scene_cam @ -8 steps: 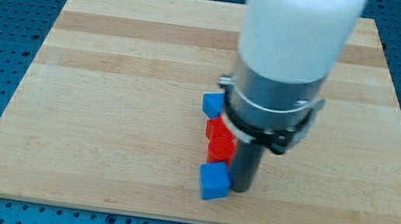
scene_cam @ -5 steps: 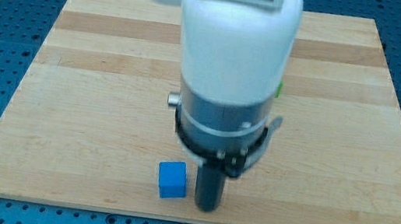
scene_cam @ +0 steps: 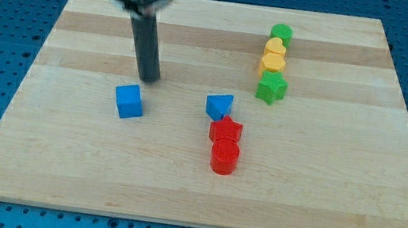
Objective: Slide the blue cube towards the center left of the board
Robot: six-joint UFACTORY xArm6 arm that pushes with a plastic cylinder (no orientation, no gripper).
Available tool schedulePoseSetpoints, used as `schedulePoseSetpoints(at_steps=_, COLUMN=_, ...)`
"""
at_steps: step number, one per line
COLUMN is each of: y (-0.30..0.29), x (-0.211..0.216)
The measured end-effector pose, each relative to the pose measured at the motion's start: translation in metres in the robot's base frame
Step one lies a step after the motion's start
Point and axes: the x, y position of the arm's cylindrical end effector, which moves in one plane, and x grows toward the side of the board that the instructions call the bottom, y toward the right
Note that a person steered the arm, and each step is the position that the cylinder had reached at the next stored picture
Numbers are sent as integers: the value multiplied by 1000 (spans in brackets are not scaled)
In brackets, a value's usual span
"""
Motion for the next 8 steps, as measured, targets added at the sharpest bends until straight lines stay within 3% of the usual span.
schedulePoseSetpoints(at_steps=1, y=-26, x=-66)
schedulePoseSetpoints(at_steps=2, y=-10, x=-59)
schedulePoseSetpoints(at_steps=3, y=40, x=1)
schedulePoseSetpoints(at_steps=4, y=65, x=102)
schedulePoseSetpoints(at_steps=5, y=60, x=147)
schedulePoseSetpoints(at_steps=6, y=41, x=177)
schedulePoseSetpoints(at_steps=7, y=24, x=179)
schedulePoseSetpoints(at_steps=8, y=5, x=152)
